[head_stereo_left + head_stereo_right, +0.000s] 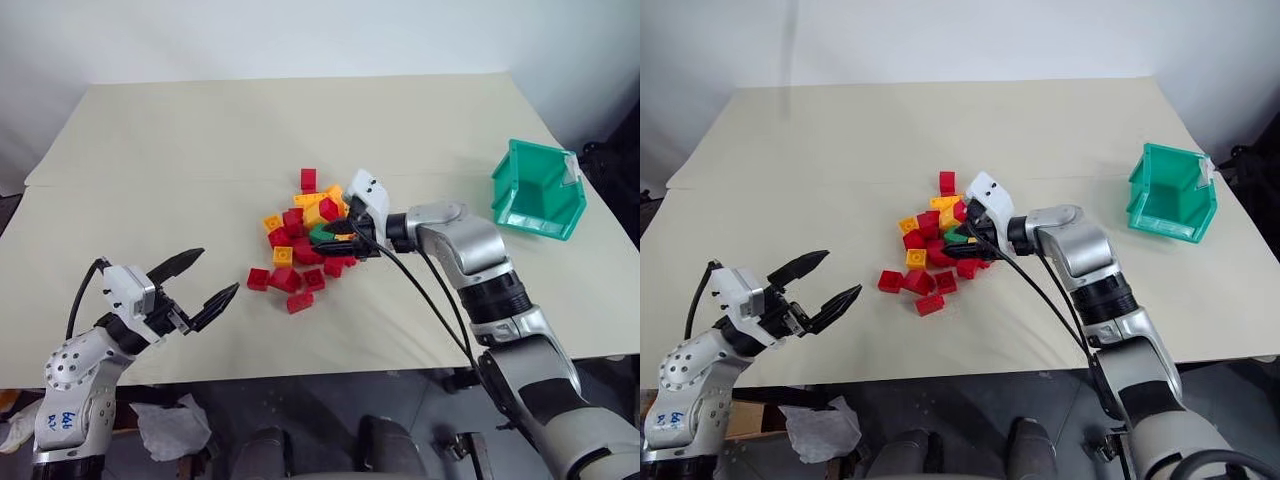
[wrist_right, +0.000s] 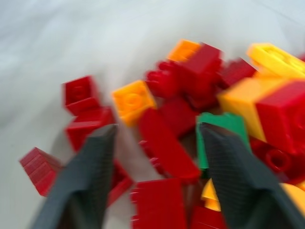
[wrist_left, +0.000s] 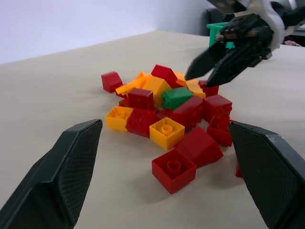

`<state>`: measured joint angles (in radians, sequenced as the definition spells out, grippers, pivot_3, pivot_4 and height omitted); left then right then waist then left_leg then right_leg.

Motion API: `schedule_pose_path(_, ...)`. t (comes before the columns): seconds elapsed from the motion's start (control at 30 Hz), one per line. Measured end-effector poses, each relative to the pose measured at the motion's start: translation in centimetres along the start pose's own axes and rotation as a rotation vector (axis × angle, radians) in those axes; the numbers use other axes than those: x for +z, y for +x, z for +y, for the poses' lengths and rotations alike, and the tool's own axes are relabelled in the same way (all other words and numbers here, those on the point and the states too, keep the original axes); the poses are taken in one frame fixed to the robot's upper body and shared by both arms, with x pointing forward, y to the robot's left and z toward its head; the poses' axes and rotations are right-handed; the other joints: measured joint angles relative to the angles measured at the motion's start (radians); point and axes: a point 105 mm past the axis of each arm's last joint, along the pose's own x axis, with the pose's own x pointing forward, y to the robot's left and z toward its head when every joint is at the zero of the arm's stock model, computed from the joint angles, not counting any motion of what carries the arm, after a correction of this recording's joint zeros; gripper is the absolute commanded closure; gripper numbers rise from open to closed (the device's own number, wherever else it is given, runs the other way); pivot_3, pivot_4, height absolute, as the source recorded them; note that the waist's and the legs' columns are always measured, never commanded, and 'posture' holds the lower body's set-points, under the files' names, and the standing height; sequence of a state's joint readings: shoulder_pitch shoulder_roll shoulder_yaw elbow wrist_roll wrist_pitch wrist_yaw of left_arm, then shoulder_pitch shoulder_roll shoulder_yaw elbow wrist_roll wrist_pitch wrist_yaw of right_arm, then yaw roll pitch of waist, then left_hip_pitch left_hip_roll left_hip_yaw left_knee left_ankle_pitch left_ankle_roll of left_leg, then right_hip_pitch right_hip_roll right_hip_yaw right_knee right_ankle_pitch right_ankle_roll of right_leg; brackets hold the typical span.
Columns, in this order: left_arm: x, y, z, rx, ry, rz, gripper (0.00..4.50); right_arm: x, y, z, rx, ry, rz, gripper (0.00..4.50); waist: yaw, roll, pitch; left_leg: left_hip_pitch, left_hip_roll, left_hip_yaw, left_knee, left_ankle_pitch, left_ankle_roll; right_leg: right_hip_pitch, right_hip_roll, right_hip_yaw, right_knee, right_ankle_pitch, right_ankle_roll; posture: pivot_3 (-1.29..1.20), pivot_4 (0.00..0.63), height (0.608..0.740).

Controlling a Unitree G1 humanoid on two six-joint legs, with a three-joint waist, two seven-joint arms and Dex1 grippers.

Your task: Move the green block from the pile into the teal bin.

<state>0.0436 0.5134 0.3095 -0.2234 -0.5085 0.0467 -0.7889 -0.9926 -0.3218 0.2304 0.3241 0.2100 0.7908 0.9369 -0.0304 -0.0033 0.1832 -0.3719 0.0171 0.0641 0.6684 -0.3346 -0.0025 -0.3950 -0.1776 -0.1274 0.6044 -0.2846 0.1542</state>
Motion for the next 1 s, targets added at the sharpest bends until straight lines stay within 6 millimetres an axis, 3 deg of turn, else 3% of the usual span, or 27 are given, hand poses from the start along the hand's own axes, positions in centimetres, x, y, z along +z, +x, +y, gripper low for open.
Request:
schedule_pose_path(0.1,-0.1,0.2,-0.2,-0.008,-0.001,0.0,0.0,0.3,0.2,-1.3,-0.064,0.003,0.027,0.93,-0.001,0.0,0.0,0.0,0.0,0.0,-0.001,0.0,0.0,0.0,0.0,0.0,0.0,0.0,0.0,0.0,0.15,0.74)
schedule_pose_path(0.23,-0.3,0.1,-0.3,-0.005,-0.008,0.002,0.0,-1.2,0.7,-2.1,-0.088,0.046,0.066,0.93,-0.001,0.0,0.0,0.0,0.0,0.0,-0.001,0.0,0.0,0.0,0.0,0.0,0.0,0.0,0.0,0.0,0.15,0.74)
schedule_pose_path(0.67,-0.4,0.0,-0.4,0.006,-0.016,0.002,0.0,-1.2,2.0,-2.7,-0.086,-0.031,0.139,0.93,-0.001,0.0,0.0,0.0,0.0,0.0,0.0,0.0,0.0,0.0,0.0,0.0,0.0,0.0,0.0,0.0,0.15,0.74)
schedule_pose_path(0.77,-0.4,0.1,-0.4,0.005,-0.014,0.0,0.0,-1.1,2.1,-3.1,-0.093,-0.051,0.166,1.55,-0.001,0.0,0.0,0.0,0.0,0.0,0.0,0.0,0.0,0.0,0.0,0.0,0.0,0.0,0.0,0.0,0.15,0.74)
schedule_pose_path(0.93,-0.1,0.4,-0.3,0.0,-0.006,-0.011,0.0,-1.1,2.6,-2.7,-0.055,-0.08,0.196,3.05,-0.003,0.0,0.0,0.0,0.0,0.0,-0.001,0.0,0.0,0.0,0.0,0.0,0.0,0.0,0.0,0.0,0.15,0.74)
schedule_pose_path(1.0,0.0,0.4,-0.3,0.0,-0.005,-0.012,0.0,-1.1,2.6,-2.8,-0.05,-0.09,0.202,3.04,-0.004,0.0,0.0,0.0,0.0,0.0,-0.001,0.0,0.0,0.0,0.0,0.0,0.0,0.0,0.0,0.0,0.15,0.74)
